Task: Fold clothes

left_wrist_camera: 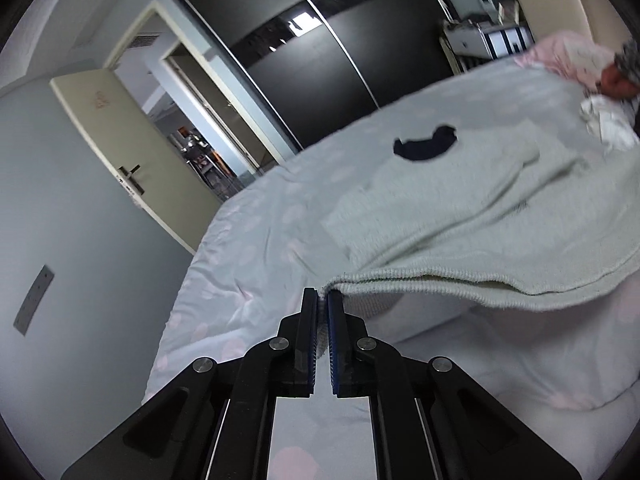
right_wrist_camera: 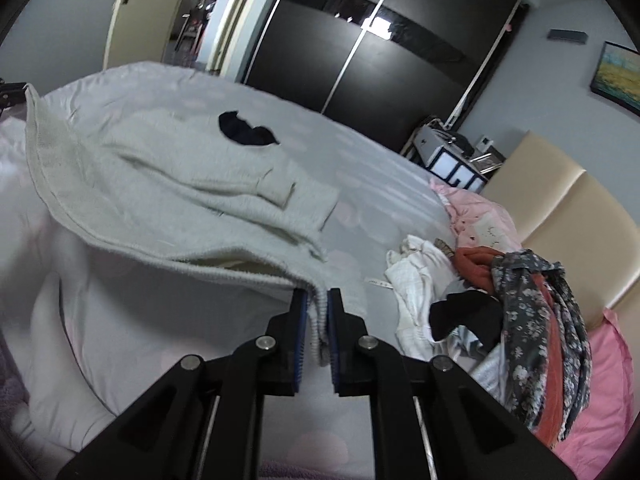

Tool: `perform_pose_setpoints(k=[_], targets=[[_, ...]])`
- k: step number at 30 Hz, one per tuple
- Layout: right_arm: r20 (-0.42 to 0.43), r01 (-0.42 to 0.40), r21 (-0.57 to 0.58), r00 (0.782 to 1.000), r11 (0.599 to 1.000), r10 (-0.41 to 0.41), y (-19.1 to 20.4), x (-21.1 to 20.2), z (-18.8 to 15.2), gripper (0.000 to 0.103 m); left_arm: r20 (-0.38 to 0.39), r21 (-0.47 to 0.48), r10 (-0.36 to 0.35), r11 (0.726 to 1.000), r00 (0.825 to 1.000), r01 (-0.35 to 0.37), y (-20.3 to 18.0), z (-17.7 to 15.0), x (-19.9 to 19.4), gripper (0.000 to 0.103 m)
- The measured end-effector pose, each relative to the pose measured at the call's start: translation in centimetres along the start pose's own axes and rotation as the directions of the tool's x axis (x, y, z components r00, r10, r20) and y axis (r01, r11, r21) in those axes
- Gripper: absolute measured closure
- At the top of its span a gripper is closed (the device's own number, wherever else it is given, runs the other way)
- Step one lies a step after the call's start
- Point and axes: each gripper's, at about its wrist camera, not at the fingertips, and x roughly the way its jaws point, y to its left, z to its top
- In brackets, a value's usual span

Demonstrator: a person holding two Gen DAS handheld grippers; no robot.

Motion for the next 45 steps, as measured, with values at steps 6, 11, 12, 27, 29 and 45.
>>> perform_pose_setpoints(k=[6,11,12,27,29,45], targets=[[0.063,0.036,0.075,0.997,0.997,-0.041,-2.1,-3.0,-0.5,0.094,0.058,-0.063,0.004,0.998,0.998,-0.001,1.6,0.5,-3.5,0.098],[0.133,0.085,0.076,0.987,0.993,-0.095,-2.0,-5.8,-0.6,0.095,0.106,-0.115,0.011,0.993,0.994,0.001,2.9,0.8,-6.4,0.098],[0.148,0.088,0.082,0.984,0.993,-0.099,-2.1,-6.4,-0.5,0.095,0.115,-0.125,0.012,0.992,0.993,0.002,3.2,0.9,-7.0,0.098],[0.320,0.070,0.167,0.940,0.983,-0.121,-5.5,-15.6,-1.2,0.096,0.285,-0.250,0.065,0.968,0.956,0.008,7.8,0.8,-15.3,0.098],[0.327,0.048,0.182,0.939,0.982,-0.107,-6.1,-16.5,-1.3,0.096,0.300,-0.259,0.083,0.966,0.950,-0.003,8.3,0.5,-16.0,0.100],[0.164,0.024,0.083,0.986,0.996,-0.038,-3.5,-10.8,-2.2,0.096,0.089,-0.023,-0.220,0.974,0.971,0.223,3.9,-2.4,-11.3,0.101]])
